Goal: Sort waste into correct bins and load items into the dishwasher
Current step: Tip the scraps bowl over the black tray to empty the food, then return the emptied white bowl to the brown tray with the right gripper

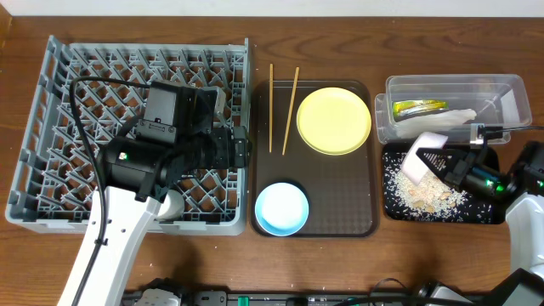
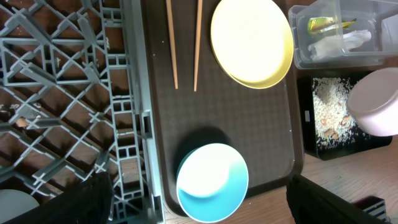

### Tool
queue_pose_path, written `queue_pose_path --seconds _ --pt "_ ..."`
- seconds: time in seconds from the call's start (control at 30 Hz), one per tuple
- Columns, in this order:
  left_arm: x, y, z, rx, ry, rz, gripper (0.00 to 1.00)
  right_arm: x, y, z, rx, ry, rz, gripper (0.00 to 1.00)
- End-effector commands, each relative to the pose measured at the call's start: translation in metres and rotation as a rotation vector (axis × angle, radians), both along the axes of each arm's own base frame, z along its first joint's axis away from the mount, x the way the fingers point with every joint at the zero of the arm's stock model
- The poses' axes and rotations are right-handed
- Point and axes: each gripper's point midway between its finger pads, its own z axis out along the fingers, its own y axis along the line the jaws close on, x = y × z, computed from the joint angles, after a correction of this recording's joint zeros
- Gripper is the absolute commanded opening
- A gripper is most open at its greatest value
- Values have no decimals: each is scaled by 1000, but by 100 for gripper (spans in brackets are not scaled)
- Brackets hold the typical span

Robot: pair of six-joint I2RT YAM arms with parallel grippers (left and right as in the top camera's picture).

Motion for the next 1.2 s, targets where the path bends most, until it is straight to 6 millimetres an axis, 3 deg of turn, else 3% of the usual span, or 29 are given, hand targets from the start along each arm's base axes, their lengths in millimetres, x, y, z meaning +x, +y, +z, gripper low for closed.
queue_pose_path --seconds 0.0,0.17,0.33,0.63,0.73,0.87,0.97,1.07,1.17 --pt "2 0 3 7 -8 1 91 0 4 -1 -23 53 -14 1" --pt "2 0 3 7 -8 1 91 -8 31 16 -142 32 68 1" --pt "2 0 4 6 -12 1 91 -26 70 18 -480 57 205 1" --pt "6 -1 6 1 -32 1 91 -56 139 -45 -947 154 376 1" --pt "8 -2 8 -2 -41 1 91 -60 157 -62 -1014 152 428 1" --pt "10 -2 9 -3 -48 1 91 -63 159 -92 -1127 225 421 1" --pt "9 -2 8 -3 -48 1 91 -62 162 -102 -1133 246 429 2" --pt "10 -2 10 -4 -52 1 89 -61 164 -102 -1128 243 431 14" --pt "13 -2 14 -5 -62 2 89 -57 167 -91 -1122 195 445 37"
